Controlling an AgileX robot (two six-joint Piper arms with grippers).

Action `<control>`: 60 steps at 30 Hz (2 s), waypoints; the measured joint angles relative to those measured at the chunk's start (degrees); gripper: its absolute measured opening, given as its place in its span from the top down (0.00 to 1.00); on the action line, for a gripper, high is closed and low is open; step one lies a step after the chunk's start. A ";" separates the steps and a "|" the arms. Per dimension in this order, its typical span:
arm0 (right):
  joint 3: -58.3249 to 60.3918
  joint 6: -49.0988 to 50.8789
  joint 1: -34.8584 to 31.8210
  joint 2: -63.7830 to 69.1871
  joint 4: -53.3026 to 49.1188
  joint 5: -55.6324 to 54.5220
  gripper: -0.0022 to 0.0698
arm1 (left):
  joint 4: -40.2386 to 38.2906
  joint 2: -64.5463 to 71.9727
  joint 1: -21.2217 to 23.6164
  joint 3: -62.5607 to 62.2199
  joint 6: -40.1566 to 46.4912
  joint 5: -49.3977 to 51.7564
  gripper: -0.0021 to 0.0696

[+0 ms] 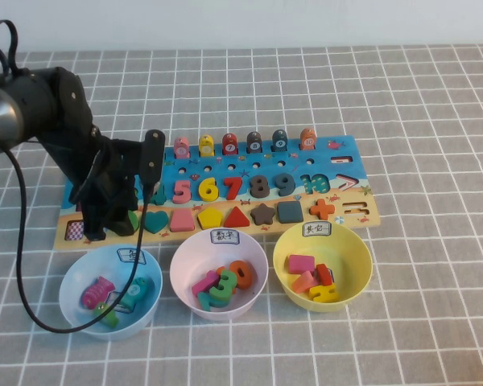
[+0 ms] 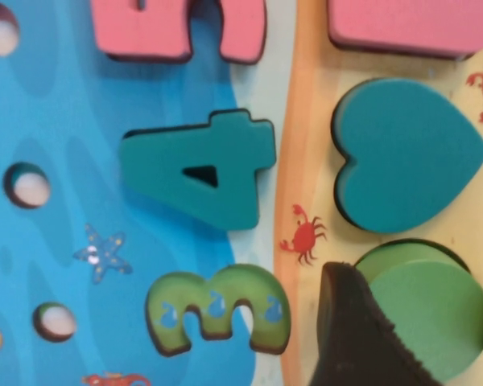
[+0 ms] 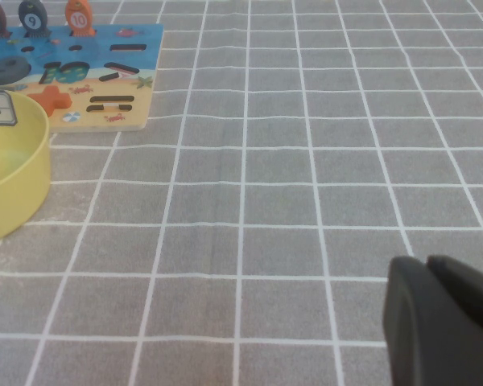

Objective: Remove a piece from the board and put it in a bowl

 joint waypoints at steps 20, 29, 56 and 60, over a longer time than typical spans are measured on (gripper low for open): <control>0.00 0.00 0.00 0.00 0.00 0.00 0.99 | 0.00 -6.52 0.00 0.00 -3.09 0.35 0.58; 0.00 0.00 0.00 0.00 0.00 0.00 0.99 | -1.59 -13.43 0.00 0.00 -25.96 1.58 0.58; 0.00 0.00 0.00 0.00 0.00 0.00 0.99 | -12.71 -16.15 -26.78 0.56 -54.44 -5.56 0.58; 0.00 0.00 0.00 0.00 0.00 0.00 0.99 | -5.48 -15.43 -32.19 0.56 -63.01 -7.38 0.58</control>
